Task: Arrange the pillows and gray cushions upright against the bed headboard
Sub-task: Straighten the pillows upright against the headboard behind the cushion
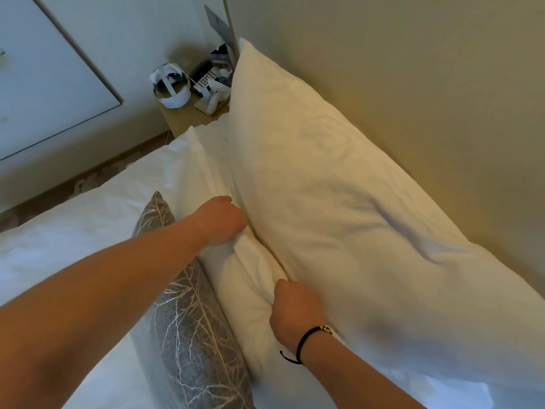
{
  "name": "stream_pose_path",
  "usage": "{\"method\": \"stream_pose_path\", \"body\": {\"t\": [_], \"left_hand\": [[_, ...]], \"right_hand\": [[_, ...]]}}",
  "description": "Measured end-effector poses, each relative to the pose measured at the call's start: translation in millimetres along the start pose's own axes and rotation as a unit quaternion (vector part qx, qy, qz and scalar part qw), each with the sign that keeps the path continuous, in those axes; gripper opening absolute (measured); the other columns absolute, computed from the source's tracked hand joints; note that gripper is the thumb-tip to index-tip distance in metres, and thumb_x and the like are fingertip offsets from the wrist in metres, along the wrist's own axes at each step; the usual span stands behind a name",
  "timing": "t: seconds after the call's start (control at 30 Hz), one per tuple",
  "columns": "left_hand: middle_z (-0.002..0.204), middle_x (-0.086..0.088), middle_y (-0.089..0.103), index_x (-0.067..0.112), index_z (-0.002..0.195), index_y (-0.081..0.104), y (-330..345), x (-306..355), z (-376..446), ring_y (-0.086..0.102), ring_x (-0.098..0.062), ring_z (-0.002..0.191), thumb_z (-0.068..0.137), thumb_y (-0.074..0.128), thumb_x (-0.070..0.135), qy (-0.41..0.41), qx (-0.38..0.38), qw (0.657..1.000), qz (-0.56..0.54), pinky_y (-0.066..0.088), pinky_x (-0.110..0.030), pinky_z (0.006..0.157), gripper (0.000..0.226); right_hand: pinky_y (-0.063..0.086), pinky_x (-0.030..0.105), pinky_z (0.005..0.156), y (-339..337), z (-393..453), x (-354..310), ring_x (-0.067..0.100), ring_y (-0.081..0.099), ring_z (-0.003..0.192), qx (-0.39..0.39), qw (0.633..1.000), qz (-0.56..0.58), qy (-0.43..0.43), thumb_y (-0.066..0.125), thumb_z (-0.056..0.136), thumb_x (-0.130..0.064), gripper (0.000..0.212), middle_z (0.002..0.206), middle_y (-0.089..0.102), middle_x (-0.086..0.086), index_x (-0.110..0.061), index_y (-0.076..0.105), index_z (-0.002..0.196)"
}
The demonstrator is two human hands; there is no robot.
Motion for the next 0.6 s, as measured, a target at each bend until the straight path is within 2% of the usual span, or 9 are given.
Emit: {"method": "stream_pose_path", "body": {"t": [0.07, 0.13, 0.23, 0.3, 0.37, 0.43, 0.5, 0.57, 0.6], "left_hand": [[0.108, 0.004, 0.067, 0.020, 0.111, 0.065, -9.4, -8.0, -17.9, 0.062, -0.018, 0.110, 0.093, 0.046, 0.012, 0.016, 0.015, 1.000, 0.009, 0.032, -0.037, 0.113, 0.027], [0.105, 0.006, 0.066, 0.023, 0.110, 0.062, -20.4, -17.7, -35.4, 0.060, -0.016, 0.110, 0.092, 0.048, 0.016, 0.026, 0.050, 0.998, 0.022, 0.028, -0.036, 0.116, 0.024], [0.094, 0.008, 0.064, 0.024, 0.100, 0.062, -34.0, -26.0, -49.7, 0.061, -0.016, 0.100, 0.089, 0.051, 0.013, 0.012, 0.102, 0.994, 0.029, 0.031, -0.035, 0.112, 0.020], [0.091, 0.007, 0.064, 0.023, 0.099, 0.064, -35.8, -23.0, -48.2, 0.060, -0.017, 0.097, 0.089, 0.049, 0.010, -0.025, 0.108, 0.993, 0.024, 0.036, -0.033, 0.105, 0.022], [0.097, 0.006, 0.064, 0.022, 0.103, 0.064, -30.4, -11.9, -44.3, 0.058, -0.019, 0.102, 0.091, 0.048, 0.008, -0.057, 0.097, 0.994, -0.001, 0.038, -0.035, 0.101, 0.024], [0.100, 0.003, 0.065, 0.020, 0.106, 0.061, -29.2, 5.5, -43.2, 0.058, -0.021, 0.102, 0.090, 0.048, 0.008, -0.055, 0.113, 0.992, -0.019, 0.040, -0.036, 0.096, 0.024], [0.101, 0.002, 0.065, 0.020, 0.111, 0.059, -36.3, 24.8, -52.5, 0.059, -0.022, 0.097, 0.089, 0.050, 0.020, -0.025, 0.153, 0.987, -0.038, 0.044, -0.038, 0.085, 0.024], [0.103, 0.001, 0.064, 0.024, 0.118, 0.054, -44.5, 45.5, -69.1, 0.061, -0.022, 0.094, 0.085, 0.046, 0.049, 0.007, 0.195, 0.978, -0.071, 0.047, -0.037, 0.075, 0.042], [0.107, 0.001, 0.064, 0.026, 0.122, 0.051, -46.8, 57.4, -77.3, 0.061, -0.023, 0.095, 0.082, 0.041, 0.061, 0.021, 0.207, 0.974, -0.092, 0.048, -0.037, 0.073, 0.055]], "right_hand": [[0.034, 0.030, 0.063, -6.4, -11.8, -6.5, 0.025, 0.058, 0.083, 0.035, 0.999, 0.008, -0.020, 0.051, 0.090, -0.012, 0.018, 0.092, 0.057, 0.002, -0.021, 0.036, 0.085], [0.029, 0.030, 0.061, -14.4, -24.6, -13.2, 0.022, 0.046, 0.070, 0.073, 0.996, 0.015, -0.041, 0.049, 0.089, -0.014, 0.019, 0.077, 0.043, -0.004, -0.022, 0.033, 0.082], [0.020, 0.029, 0.051, -23.8, -34.8, -14.1, 0.017, 0.035, 0.061, 0.107, 0.994, 0.009, -0.036, 0.048, 0.089, -0.016, 0.026, 0.071, 0.035, -0.008, -0.024, 0.030, 0.073], [0.022, 0.027, 0.051, -28.4, -36.3, -10.5, 0.017, 0.044, 0.063, 0.114, 0.993, 0.001, -0.023, 0.050, 0.090, -0.017, 0.028, 0.074, 0.044, -0.005, -0.023, 0.029, 0.071], [0.032, 0.028, 0.058, -31.6, -37.5, -6.1, 0.022, 0.057, 0.076, 0.109, 0.994, 0.001, -0.012, 0.052, 0.091, -0.022, 0.019, 0.086, 0.058, 0.000, -0.021, 0.037, 0.080], [0.034, 0.030, 0.060, -35.4, -41.8, 2.5, 0.024, 0.059, 0.077, 0.114, 0.993, 0.013, 0.000, 0.052, 0.089, -0.029, 0.016, 0.088, 0.060, 0.001, -0.021, 0.039, 0.087], [0.033, 0.031, 0.056, -38.0, -50.7, 11.1, 0.024, 0.052, 0.067, 0.137, 0.990, 0.007, 0.002, 0.052, 0.087, -0.033, 0.019, 0.080, 0.055, -0.001, -0.019, 0.041, 0.092], [0.038, 0.032, 0.056, -33.9, -61.5, 17.0, 0.024, 0.053, 0.068, 0.132, 0.991, 0.010, -0.006, 0.055, 0.083, -0.033, 0.028, 0.081, 0.054, -0.003, -0.019, 0.044, 0.105], [0.044, 0.033, 0.060, -27.9, -66.3, 20.3, 0.024, 0.058, 0.075, 0.111, 0.993, 0.024, -0.011, 0.060, 0.081, -0.035, 0.040, 0.090, 0.058, -0.003, -0.020, 0.044, 0.114]]}}
Point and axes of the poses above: each hand's wrist, its own z-axis towards the middle knuckle, its own y-axis out of the palm, x = y × z, the point moved 9 cm from there along z, towards the middle knuckle
